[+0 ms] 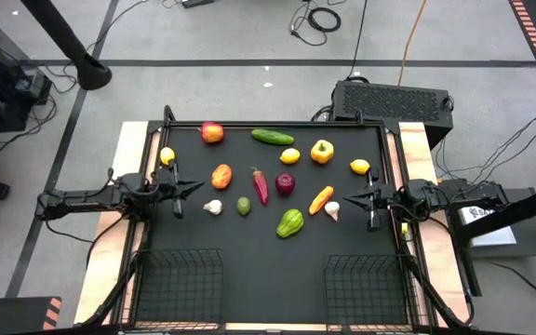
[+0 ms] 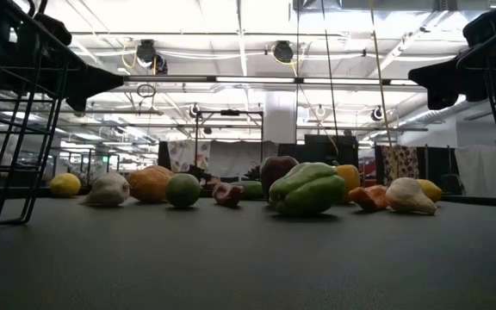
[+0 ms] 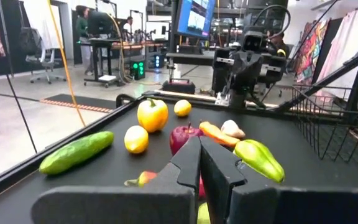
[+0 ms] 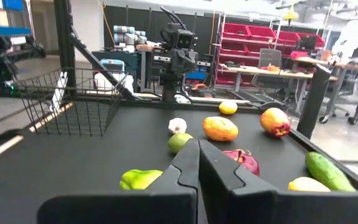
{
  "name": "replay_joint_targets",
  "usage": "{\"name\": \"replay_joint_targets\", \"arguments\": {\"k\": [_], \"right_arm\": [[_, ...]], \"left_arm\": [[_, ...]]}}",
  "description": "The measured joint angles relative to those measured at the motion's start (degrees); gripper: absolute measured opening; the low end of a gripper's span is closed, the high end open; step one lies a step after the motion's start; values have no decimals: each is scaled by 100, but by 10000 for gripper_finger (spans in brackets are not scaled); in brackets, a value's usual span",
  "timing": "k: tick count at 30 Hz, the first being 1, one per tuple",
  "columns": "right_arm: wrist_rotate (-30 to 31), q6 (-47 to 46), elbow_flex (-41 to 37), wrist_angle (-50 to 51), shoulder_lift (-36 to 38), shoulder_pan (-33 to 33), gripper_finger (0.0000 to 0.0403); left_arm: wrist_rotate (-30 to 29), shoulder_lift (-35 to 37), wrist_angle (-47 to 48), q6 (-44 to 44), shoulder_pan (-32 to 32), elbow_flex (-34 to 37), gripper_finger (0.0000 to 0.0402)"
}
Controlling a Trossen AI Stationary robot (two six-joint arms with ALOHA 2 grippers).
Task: Sort produce into baskets
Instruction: Put the yellow mango in the right wire basket
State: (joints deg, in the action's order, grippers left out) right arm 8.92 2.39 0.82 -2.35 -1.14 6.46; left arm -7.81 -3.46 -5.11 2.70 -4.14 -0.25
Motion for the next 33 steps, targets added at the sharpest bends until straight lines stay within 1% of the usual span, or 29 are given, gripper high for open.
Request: {"name": "replay_joint_targets", "arguments": {"k": [2, 5, 7, 10, 13, 15, 18, 23, 27, 30, 33], "right_arm": [[-2, -151, 1, 0, 0, 1, 0], [-2, -228, 0, 0, 0, 2, 0], [-2, -331, 2, 0, 0, 2, 0], [-4, -660, 2, 0, 0, 0, 0], [-4, -1014, 2, 0, 0, 0, 0], [-2, -1127, 2, 0, 0, 0, 0], [-3, -1268, 0, 0, 0, 1, 0], [-2, -1639, 2, 0, 0, 0, 0], [31, -1829, 0, -2, -9, 2, 0], [56, -1918, 0, -4, -14, 0, 0], [142, -2031, 2, -12, -14, 0, 0]], "left_arm": [[7, 0, -54, 0, 0, -1, 15], [-28, -15, -415, -3, 0, -88, 15], [-78, -73, -404, 110, 0, -320, 15], [-210, -287, -370, 145, 0, -855, 15], [-434, -766, 97, 33, 0, -1636, 15], [-491, -1173, 352, -214, -2, -2279, 15], [-403, -1812, 840, -626, -4, -3293, 15], [-309, -2716, 1623, -678, 0, -4960, 15], [-284, -3363, 2236, -1026, -2, -6093, 15], [-289, -3807, 2557, -1056, 0, -6654, 15], [-282, -4163, 2688, -1056, 4, -6721, 15]]}}
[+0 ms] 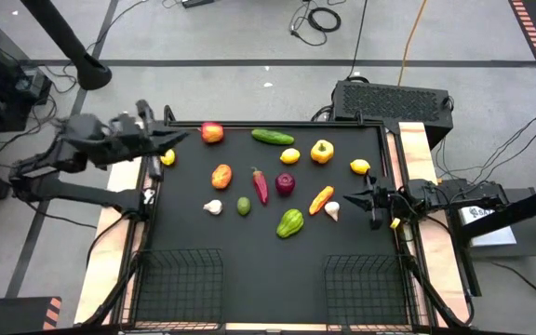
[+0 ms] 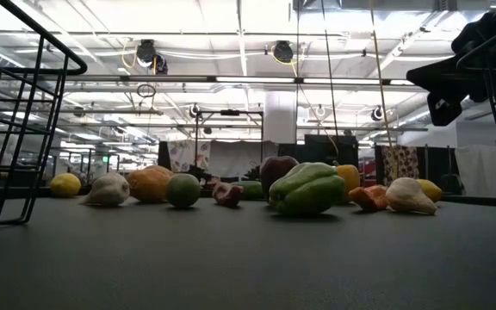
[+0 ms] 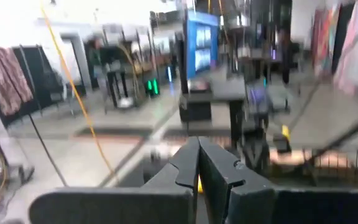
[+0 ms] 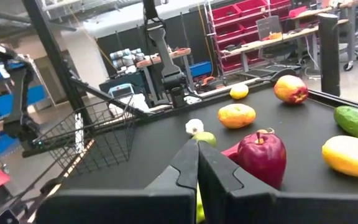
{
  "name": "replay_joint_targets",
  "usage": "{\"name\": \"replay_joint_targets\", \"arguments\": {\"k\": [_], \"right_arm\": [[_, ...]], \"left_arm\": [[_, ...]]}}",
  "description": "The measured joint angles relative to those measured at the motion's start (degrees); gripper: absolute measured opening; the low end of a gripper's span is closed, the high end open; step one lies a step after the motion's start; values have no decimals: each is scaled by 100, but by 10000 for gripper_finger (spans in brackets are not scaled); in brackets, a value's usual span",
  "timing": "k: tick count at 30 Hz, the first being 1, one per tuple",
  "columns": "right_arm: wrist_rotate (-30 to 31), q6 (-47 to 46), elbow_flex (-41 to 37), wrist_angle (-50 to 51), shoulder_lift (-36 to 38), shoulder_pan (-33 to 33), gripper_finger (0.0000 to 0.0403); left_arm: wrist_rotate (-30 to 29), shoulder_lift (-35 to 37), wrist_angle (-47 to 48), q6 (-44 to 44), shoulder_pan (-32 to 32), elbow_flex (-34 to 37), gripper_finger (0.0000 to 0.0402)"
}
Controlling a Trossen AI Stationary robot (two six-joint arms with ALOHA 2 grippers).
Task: Sort produce into baskets
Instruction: Put the yellow mango in the right wire basket
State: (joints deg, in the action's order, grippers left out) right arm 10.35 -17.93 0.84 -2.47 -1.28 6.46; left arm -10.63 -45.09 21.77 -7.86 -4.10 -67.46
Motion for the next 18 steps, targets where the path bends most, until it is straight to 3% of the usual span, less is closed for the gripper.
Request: {"name": "replay_joint_targets", "arguments": {"k": [6, 11, 15, 18], "right_arm": [[13, -2, -1, -2, -59, -1, 0], [308, 198, 321, 183, -303, 2, 0], [697, 632, 1353, 560, -914, -1, 0], [1039, 1045, 2557, 1170, -1564, -1, 0]], "left_arm": [[213, -626, 630, 240, 5, 297, 15], [176, -858, 426, 439, 17, 757, 15], [156, -932, 220, 446, 17, 1013, 15], [138, -963, 147, 457, 17, 1120, 15]]}}
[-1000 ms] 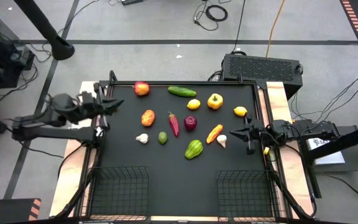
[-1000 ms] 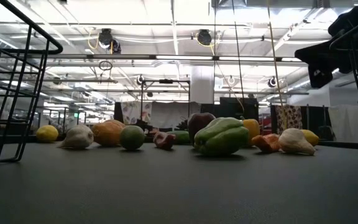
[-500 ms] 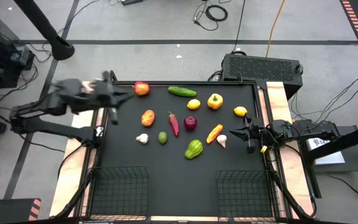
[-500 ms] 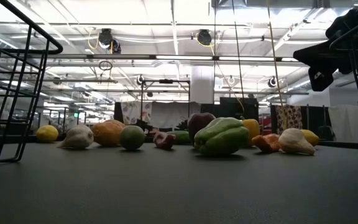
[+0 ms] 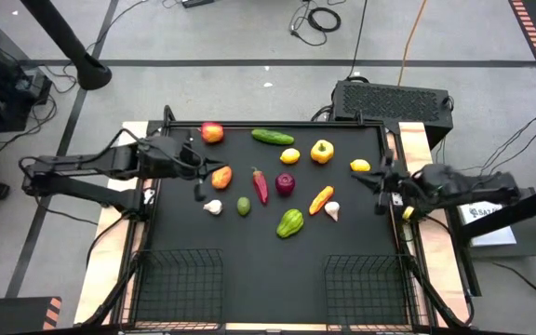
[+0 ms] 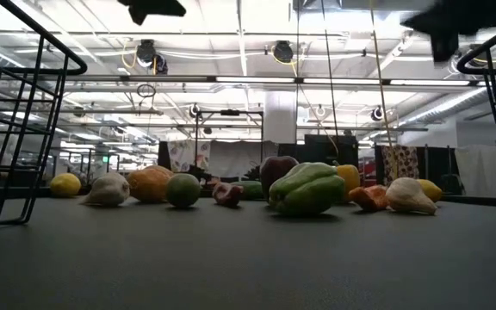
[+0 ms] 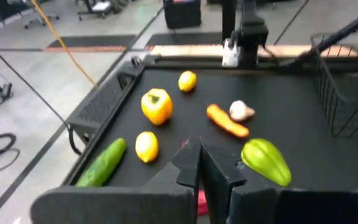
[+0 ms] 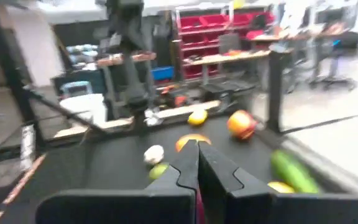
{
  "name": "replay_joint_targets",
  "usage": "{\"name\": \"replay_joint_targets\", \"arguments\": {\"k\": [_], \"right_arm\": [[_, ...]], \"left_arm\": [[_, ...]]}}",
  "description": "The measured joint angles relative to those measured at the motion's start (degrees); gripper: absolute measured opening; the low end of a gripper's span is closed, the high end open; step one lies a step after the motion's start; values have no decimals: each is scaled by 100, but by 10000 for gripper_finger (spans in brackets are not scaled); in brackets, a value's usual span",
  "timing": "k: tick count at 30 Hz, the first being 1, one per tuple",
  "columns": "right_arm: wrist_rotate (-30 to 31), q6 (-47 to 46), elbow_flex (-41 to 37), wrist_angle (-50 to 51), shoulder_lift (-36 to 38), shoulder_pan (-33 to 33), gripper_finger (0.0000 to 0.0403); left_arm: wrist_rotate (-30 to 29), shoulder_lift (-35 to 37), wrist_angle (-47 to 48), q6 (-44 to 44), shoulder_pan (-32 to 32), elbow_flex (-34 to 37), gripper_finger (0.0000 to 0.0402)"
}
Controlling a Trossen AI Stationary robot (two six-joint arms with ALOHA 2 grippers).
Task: Sort produce into baskets
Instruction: Put the yellow mango in the right wire basket
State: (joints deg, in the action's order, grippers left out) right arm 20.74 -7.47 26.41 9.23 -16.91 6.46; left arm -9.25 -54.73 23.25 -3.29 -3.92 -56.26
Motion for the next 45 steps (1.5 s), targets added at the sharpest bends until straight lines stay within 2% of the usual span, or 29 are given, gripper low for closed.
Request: {"name": "replay_joint_targets", "arguments": {"k": [6, 10, 22, 27, 34, 38, 42, 45], "right_arm": [[482, 519, 2473, 1501, -1567, 0, 1], [525, 657, 3246, 1877, -2471, 0, 18], [463, -199, 2944, 1913, -4408, 2, 146], [445, -298, 2938, 1890, -4971, 2, 182], [327, 71, 2938, 1926, -5571, -3, 193], [297, 272, 2938, 1920, -5813, -4, 186], [304, 949, 2938, 1421, -5969, -157, 179], [303, 1355, 2940, 913, -6004, -304, 175]], "left_arm": [[-7, 6, -408, -41, 0, 110, 15], [-8, -3, -389, -41, 0, 122, 15], [-16, 0, -188, 128, 0, 155, 15], [-137, -7, -156, 149, -8, 238, 15], [-743, -218, -108, 330, -81, 240, 15], [-804, -381, 371, 773, -303, 240, 22], [-846, -555, 942, 1329, -515, 239, 56], [-1222, -731, 1272, 1459, -573, 240, 91]]}}
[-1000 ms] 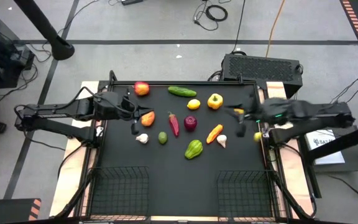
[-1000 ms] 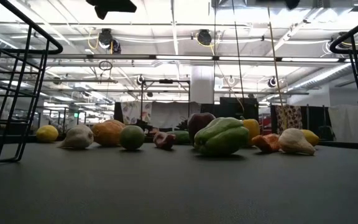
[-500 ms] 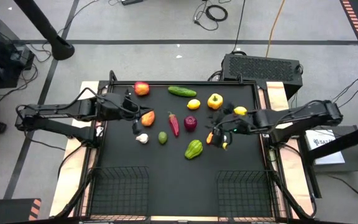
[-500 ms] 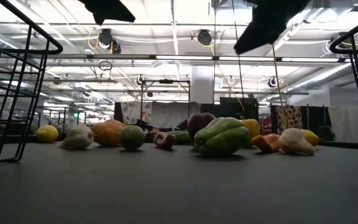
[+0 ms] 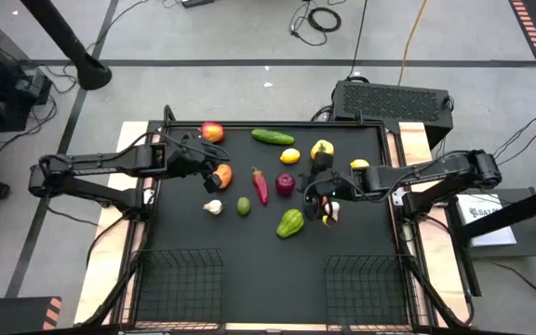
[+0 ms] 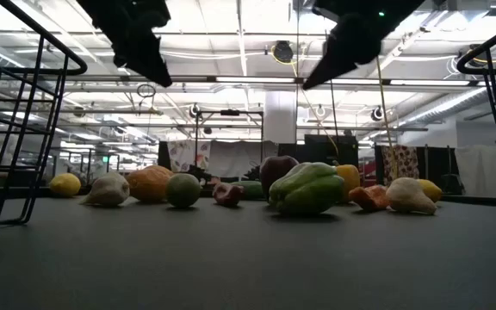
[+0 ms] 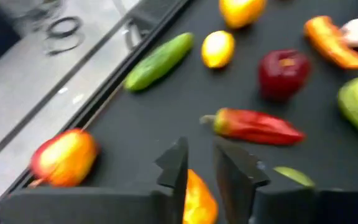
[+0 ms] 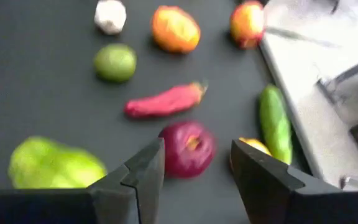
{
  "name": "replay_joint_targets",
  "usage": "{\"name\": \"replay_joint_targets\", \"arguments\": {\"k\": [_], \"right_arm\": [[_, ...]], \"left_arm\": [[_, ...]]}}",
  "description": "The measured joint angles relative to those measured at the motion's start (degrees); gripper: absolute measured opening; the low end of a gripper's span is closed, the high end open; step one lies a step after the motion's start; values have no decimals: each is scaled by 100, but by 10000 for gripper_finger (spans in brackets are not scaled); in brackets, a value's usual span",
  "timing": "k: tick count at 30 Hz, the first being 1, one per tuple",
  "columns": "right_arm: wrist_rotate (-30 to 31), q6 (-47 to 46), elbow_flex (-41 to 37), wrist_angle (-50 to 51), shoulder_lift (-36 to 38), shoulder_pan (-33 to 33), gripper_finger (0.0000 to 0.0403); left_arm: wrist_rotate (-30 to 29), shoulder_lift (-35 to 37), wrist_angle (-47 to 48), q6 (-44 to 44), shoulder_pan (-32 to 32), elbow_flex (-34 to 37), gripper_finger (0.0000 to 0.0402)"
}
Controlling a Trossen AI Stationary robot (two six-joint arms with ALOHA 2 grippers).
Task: Sort produce into baskets
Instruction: Put the yellow mango in the right wire basket
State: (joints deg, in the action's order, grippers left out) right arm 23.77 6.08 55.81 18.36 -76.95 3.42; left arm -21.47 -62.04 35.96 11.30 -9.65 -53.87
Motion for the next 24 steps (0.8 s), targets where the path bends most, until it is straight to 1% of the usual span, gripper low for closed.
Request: {"name": "replay_joint_targets", "arguments": {"k": [2, 4, 6, 9, 13, 17, 19, 24], "right_arm": [[-3, 301, 0, -284, -10, -96, 174], [-7, 476, 0, -558, -12, -177, 174], [-9, 544, 0, -718, -12, -243, 174], [-20, 556, 0, -724, -12, -301, 174], [-194, 600, 0, -762, -12, -336, 174], [-316, 662, 0, -917, -12, -336, 174], [-333, 669, 0, -934, -12, -336, 174], [-627, 597, 0, -880, -12, -334, 174]], "left_arm": [[-295, -105, 220, 171, -52, 0, 114], [-449, -214, 432, 399, -108, 0, 135], [-468, -298, 652, 685, -135, 0, 151], [-467, -445, 726, 1161, -137, 0, 170], [-468, -692, 709, 1368, -98, 0, 189], [-463, -1054, 708, 1690, -33, 0, 219], [-463, -1231, 707, 1952, -33, -1, 239], [-466, -1629, 674, 2839, -33, 0, 283]]}}
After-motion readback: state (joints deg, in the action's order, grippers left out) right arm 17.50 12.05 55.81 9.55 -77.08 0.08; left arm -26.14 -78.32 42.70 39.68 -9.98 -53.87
